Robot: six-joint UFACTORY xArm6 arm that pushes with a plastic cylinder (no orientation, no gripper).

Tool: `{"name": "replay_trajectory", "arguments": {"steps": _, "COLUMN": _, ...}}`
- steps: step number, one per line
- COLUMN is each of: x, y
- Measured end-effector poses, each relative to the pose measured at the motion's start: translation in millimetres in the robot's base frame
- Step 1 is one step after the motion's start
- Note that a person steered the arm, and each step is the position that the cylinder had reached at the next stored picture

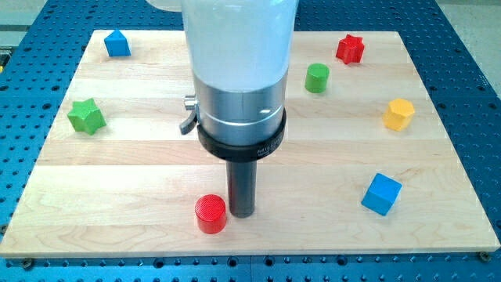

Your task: Keep both circles in a horizontal line with cube

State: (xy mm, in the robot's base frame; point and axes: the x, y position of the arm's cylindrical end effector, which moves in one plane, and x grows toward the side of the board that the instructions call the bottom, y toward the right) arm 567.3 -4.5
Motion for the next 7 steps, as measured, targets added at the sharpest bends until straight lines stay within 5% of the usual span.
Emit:
{"name": "replay_trajectory", "arguments": {"steps": 1, "x": -61, "y": 84}}
{"name": "replay_trajectory", "arguments": {"steps": 3, "x": -178, "y": 154}}
{"name": "replay_trajectory", "arguments": {"steps": 4, "x": -216, "y": 144}}
{"name": "replay_trajectory", "arguments": {"steps": 7, "x": -253, "y": 166}}
